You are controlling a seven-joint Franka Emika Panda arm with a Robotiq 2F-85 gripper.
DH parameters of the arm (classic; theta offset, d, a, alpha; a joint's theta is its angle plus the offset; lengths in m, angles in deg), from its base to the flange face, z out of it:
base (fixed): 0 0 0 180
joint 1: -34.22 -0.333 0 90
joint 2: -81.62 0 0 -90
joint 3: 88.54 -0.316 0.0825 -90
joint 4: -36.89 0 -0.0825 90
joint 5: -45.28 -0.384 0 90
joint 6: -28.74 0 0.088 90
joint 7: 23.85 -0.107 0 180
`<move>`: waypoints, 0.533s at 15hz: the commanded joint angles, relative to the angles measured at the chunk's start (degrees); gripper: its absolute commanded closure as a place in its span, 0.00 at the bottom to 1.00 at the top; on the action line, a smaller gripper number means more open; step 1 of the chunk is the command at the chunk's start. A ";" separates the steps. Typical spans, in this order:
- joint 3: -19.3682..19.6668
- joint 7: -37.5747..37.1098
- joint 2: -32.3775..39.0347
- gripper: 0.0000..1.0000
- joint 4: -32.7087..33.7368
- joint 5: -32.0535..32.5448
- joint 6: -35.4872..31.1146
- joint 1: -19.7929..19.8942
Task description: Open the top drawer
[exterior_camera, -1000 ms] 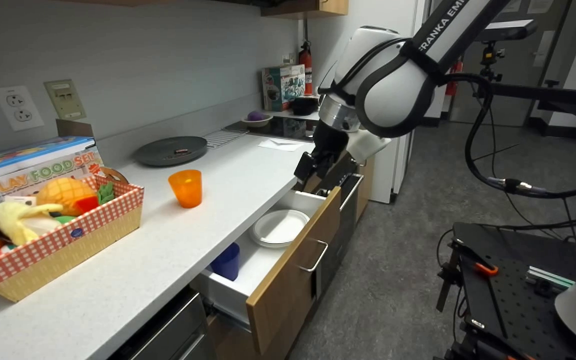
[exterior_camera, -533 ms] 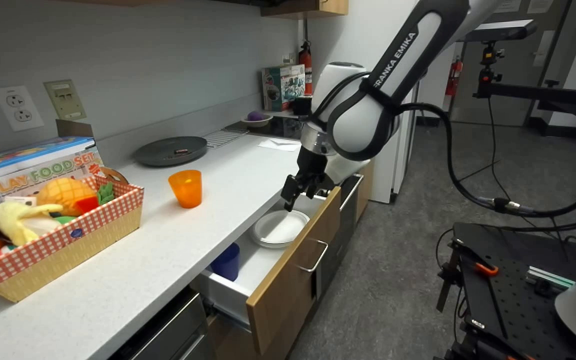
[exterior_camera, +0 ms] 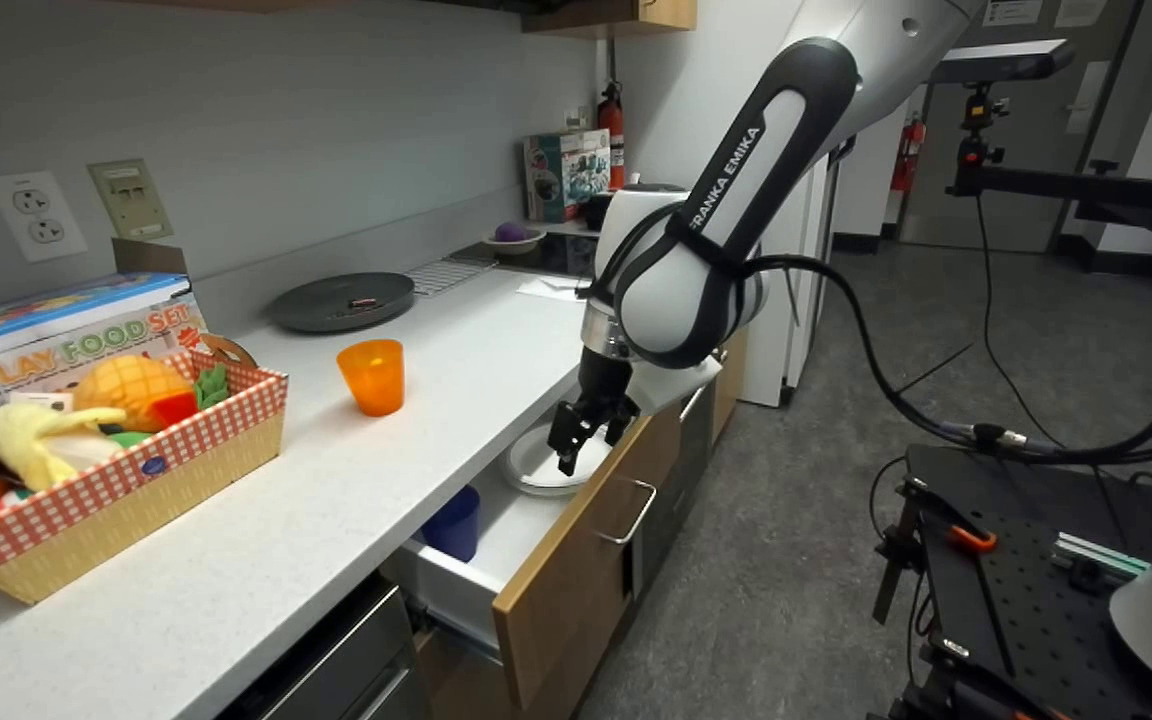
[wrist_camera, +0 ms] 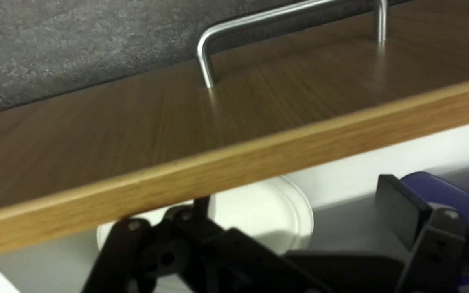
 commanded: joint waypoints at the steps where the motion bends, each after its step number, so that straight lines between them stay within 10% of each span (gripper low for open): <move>1: 1.81 0.50 -0.28 0.00 0.14 -2.90 4.09 -2.94; 8: 5.59 -2.19 -4.53 0.00 -5.71 -2.48 12.27 -7.09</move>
